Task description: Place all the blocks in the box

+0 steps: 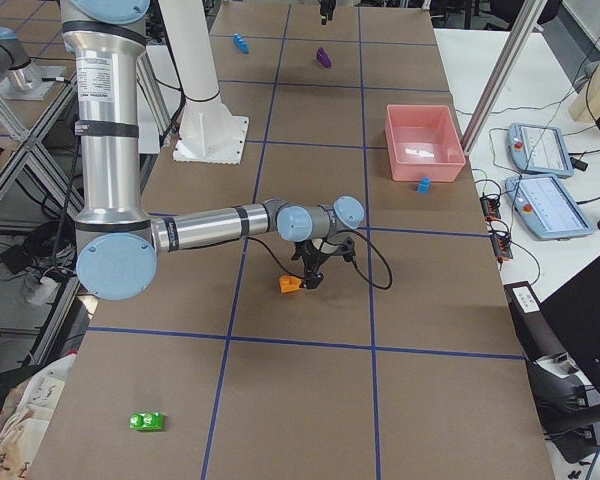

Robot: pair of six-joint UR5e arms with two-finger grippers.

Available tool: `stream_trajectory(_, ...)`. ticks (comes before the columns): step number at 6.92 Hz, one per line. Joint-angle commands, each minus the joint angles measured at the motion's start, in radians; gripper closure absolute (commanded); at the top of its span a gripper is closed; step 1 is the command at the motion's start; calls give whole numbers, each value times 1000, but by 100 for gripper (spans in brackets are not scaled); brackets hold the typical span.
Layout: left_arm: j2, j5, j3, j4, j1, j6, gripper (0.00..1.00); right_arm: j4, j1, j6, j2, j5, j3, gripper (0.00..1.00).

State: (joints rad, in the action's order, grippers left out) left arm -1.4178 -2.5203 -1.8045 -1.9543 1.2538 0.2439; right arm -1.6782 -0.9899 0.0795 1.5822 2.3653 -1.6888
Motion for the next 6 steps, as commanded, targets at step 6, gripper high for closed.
stream_trajectory(6, -112, 263, 25, 5, -249, -230, 1, -5, 13, 342, -120, -12, -144, 100)
